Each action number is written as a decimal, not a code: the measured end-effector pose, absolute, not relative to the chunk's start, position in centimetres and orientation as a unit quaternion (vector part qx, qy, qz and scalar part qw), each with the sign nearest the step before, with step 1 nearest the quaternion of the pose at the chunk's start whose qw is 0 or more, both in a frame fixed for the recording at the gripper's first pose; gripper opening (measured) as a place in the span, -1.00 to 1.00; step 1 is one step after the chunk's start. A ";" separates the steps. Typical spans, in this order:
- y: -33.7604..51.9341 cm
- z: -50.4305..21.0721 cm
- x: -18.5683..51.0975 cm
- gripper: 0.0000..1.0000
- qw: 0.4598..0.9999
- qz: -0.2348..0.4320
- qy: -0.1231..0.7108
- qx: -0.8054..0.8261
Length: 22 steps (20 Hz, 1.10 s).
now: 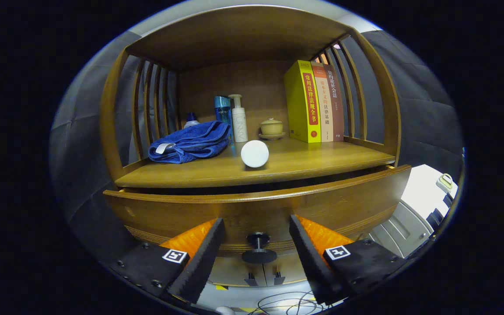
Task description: Pull open the drawer, take out the items inside it, and place them on the countertop above the cabinet.
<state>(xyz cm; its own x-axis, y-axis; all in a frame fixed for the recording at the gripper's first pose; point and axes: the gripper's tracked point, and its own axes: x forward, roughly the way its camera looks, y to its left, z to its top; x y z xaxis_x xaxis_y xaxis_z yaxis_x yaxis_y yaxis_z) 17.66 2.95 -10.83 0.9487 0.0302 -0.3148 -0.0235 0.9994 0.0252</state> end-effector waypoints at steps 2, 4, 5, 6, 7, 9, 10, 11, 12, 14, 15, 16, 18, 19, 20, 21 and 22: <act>3.0 -10.9 18.6 0.98 0.988 0.013 0.156 0.005; 3.0 -11.0 19.3 0.98 0.988 0.011 0.156 -0.007; 3.0 -11.0 19.6 0.98 0.988 0.011 0.155 -0.008; 3.0 -11.1 19.5 0.98 0.988 0.012 0.154 -0.008; 3.0 -11.0 19.6 0.98 0.989 0.012 0.150 -0.006; 3.1 -11.0 19.8 0.97 0.989 0.012 0.149 -0.005; 3.1 -11.0 19.7 0.97 0.989 0.012 0.150 -0.005; 3.1 -11.0 19.6 0.97 0.989 0.012 0.151 -0.005; 3.0 -11.0 19.6 0.97 0.988 0.011 0.155 -0.005; 3.1 -10.2 19.3 0.97 0.989 0.013 0.146 0.007; 3.2 -9.6 19.0 0.98 0.990 0.015 0.140 0.014; 3.0 -8.9 18.4 0.97 0.991 0.015 0.136 0.016; 2.4 -7.4 17.1 0.97 0.992 0.010 0.124 0.011; 2.2 -6.7 16.5 0.97 0.993 0.009 0.117 0.010; 1.9 -6.0 15.9 0.97 0.994 0.006 0.110 0.008; 1.7 -5.2 15.2 0.97 0.995 0.005 0.104 0.004; 1.4 -4.4 14.5 0.97 0.995 0.004 0.099 -0.001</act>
